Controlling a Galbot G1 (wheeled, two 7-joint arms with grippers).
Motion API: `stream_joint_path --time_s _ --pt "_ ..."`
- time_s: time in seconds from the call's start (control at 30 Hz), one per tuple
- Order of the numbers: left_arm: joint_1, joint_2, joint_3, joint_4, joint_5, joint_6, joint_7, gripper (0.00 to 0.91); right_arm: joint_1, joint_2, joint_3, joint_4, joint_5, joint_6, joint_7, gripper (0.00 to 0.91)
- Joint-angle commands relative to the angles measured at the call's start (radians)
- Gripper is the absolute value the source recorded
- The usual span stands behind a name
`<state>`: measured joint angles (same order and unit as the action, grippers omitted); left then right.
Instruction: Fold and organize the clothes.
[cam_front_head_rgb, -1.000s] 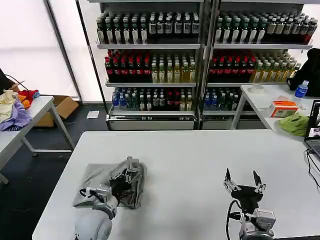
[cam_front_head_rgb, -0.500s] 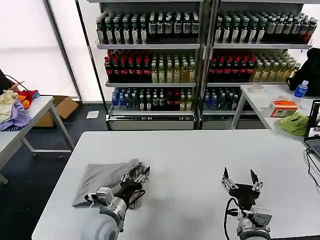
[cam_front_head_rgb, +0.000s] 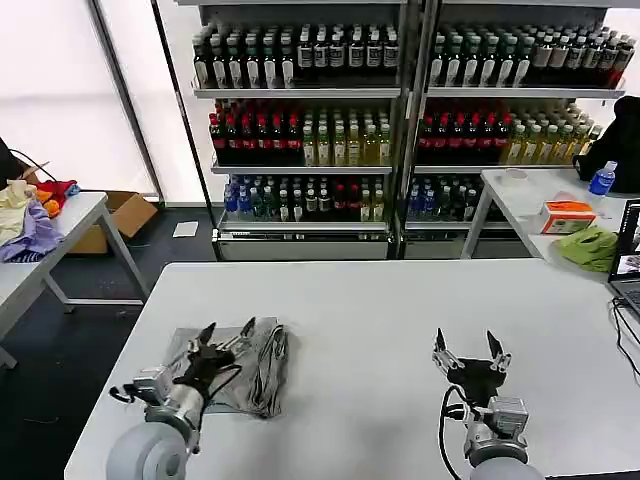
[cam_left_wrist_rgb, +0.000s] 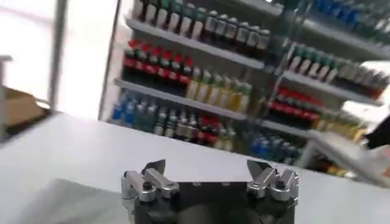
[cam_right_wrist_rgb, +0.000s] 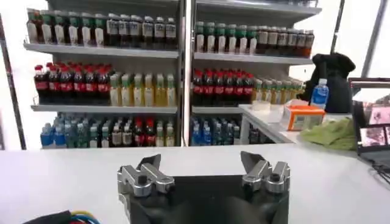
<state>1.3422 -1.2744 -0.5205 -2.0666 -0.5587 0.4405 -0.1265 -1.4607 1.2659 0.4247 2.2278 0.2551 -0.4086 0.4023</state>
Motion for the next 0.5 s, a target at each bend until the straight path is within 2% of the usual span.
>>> stream_joint_path --time_s 0.03,0.5 --pt "0.043 0.048 -0.117 0.095 0.157 -0.025 0.029 0.907 0.036 -0.007 -0.008 -0.022 0.006 -0.006 0.003 0.907" --pt "0.0 0.05 -0.1 0.205 0.176 -0.04 0.064 0.907 0.026 -0.015 0.007 -0.004 0.012 -0.02 0.003 0.907"
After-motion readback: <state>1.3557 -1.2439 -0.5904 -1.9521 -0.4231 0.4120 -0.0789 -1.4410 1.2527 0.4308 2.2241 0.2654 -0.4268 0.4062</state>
